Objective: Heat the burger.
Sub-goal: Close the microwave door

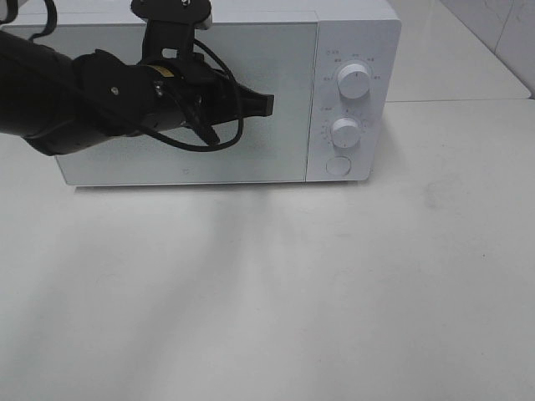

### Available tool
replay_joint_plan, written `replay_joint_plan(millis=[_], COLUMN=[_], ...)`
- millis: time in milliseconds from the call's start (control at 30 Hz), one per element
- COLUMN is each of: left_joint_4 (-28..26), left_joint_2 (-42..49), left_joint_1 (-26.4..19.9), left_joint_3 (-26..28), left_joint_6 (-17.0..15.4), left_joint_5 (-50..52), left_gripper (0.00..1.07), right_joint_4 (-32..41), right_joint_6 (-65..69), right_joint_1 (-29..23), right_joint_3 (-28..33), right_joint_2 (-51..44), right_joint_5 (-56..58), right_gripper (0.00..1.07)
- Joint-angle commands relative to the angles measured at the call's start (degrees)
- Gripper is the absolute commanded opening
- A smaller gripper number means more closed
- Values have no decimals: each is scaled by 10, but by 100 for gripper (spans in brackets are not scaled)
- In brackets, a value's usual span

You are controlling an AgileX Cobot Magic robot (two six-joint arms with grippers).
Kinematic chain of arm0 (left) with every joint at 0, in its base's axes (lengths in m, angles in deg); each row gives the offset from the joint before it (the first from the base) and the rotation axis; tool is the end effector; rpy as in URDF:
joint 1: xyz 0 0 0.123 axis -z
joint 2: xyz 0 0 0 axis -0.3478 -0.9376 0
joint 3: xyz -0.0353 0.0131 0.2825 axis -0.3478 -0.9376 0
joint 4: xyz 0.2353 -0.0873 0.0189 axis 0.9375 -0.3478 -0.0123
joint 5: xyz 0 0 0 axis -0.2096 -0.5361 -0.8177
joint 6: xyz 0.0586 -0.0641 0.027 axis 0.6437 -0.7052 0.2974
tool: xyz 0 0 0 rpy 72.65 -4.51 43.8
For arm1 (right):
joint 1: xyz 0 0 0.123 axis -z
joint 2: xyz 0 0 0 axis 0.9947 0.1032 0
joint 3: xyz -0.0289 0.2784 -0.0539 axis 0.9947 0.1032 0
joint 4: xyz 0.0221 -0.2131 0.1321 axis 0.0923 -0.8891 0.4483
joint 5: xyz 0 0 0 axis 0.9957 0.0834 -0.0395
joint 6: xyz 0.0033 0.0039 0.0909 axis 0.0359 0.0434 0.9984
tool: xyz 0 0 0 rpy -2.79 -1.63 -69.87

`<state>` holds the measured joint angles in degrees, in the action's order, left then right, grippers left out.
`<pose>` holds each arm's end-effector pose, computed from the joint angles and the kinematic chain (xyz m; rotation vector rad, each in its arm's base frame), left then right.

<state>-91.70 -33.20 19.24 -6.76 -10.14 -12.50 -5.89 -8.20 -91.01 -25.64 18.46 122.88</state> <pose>0.3267 -0.2462 0.1962 0.3922 1.9683 -0.3474 -0.0021 -0.0116 0.2828 0.0037 1.9713 -0.0147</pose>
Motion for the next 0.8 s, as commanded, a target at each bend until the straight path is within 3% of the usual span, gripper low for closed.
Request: replay_joint_plan(millis=[33,133,167,200,233,267,300,333,367,400,433,600,667,800], left_joint_4=[3,2,1,4,4,4,4,3,3,3,3,19,53,88], left_joint_2=[24,55,63,76,76,82,82,90,93,93,97,115,128,139], left_joint_1=[0,0,0,0,0,0,0,-1,-1,-1,-2,-3,-3,-5], left_joint_3=[-9,-32,-37,-45,-45,-48,-48,-52,-53,-53,-53,-53,-53,-53], left_joint_6=[2,-1,-1,-1,-1,-1,-1,-3,-3,-3,-3,-3,-3,-4], left_joint_5=[-42,-115,-139,-187,-187,-210,-210,-245,-257,-257,-284,-383,-470,-552], left_gripper=[0,1,6,21,21,35,35,67,85,85,101,98,98,98], right_joint_4=[0,0,0,0,0,0,0,0,0,0,0,0,0,0], right_joint_6=[-1,-1,-1,-1,-1,-1,-1,-1,-1,-1,-1,-1,-1,-1], right_joint_1=[3,3,3,3,3,3,3,3,3,3,3,3,3,3], right_joint_3=[1,1,1,1,1,1,1,1,1,1,1,1,1,1], right_joint_2=[-15,-15,-15,-15,-15,-15,-15,-15,-15,-15,-15,-15,-15,-15], right_joint_5=[0,0,0,0,0,0,0,0,0,0,0,0,0,0], right_gripper=[75,75,75,75,75,75,75,75,75,75,75,75,75,75])
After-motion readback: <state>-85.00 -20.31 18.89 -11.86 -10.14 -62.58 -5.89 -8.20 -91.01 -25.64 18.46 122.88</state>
